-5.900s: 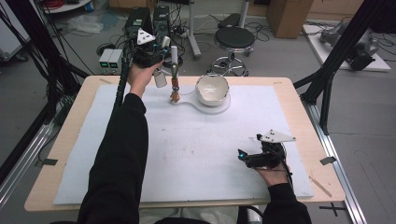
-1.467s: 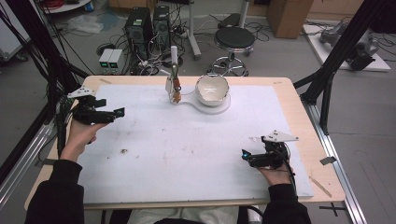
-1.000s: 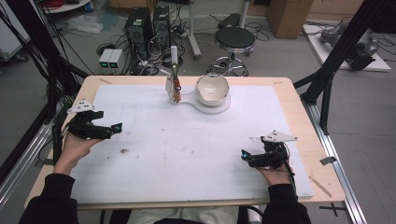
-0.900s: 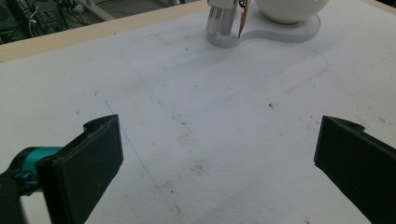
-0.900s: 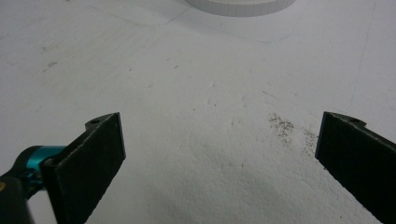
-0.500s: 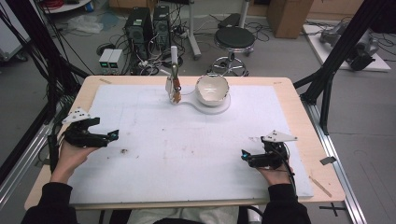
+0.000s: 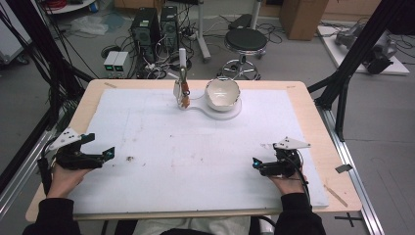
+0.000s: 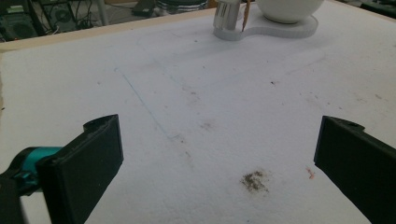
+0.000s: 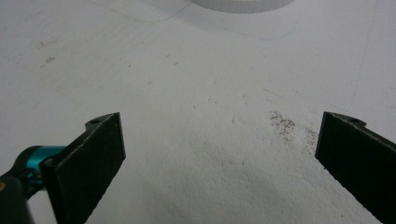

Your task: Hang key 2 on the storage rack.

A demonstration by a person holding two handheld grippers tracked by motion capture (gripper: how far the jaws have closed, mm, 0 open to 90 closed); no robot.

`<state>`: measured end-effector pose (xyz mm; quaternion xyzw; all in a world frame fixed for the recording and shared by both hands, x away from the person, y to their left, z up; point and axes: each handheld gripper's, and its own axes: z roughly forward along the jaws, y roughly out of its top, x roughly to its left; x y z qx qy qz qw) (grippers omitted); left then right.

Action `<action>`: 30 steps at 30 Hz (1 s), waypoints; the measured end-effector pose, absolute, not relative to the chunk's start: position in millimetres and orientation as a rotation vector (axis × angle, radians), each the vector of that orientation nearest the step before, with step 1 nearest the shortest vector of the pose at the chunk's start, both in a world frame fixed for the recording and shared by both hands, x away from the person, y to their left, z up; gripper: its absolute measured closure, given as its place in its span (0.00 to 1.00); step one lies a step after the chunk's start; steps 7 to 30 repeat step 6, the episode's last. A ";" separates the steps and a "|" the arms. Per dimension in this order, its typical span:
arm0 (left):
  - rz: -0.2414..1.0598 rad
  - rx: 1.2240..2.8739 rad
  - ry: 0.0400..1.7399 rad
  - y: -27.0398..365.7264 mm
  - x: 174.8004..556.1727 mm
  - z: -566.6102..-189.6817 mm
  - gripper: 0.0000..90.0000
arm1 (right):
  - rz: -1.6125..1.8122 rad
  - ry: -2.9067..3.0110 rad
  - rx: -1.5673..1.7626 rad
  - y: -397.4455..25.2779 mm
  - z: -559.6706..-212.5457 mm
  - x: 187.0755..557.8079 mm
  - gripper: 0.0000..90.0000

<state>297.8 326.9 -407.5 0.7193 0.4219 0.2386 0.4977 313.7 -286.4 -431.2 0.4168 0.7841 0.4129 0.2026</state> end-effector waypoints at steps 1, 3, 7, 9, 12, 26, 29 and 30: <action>0.581 1.732 1.028 329.0 296.5 -408.1 0.02 | 1.153 2.188 1.164 -286.4 -431.2 313.6 0.01; 0.588 1.715 1.042 332.5 295.3 -409.4 0.02 | 1.155 2.187 1.161 -286.7 -431.0 313.7 0.01; 0.594 1.705 1.057 334.6 296.1 -411.0 0.02 | 1.154 2.188 1.159 -286.9 -431.2 313.8 0.01; 0.594 1.705 1.057 334.6 296.1 -411.0 0.02 | 1.154 2.188 1.159 -286.9 -431.2 313.8 0.01; 0.594 1.705 1.057 334.6 296.1 -411.0 0.02 | 1.154 2.188 1.159 -286.9 -431.2 313.8 0.01; 0.594 1.705 1.057 334.6 296.1 -411.0 0.02 | 1.154 2.188 1.159 -286.9 -431.2 313.8 0.01; 0.594 1.705 1.057 334.6 296.1 -411.0 0.02 | 1.154 2.188 1.159 -286.9 -431.2 313.8 0.01; 0.594 1.705 1.057 334.6 296.1 -411.0 0.02 | 1.154 2.188 1.159 -286.9 -431.2 313.8 0.01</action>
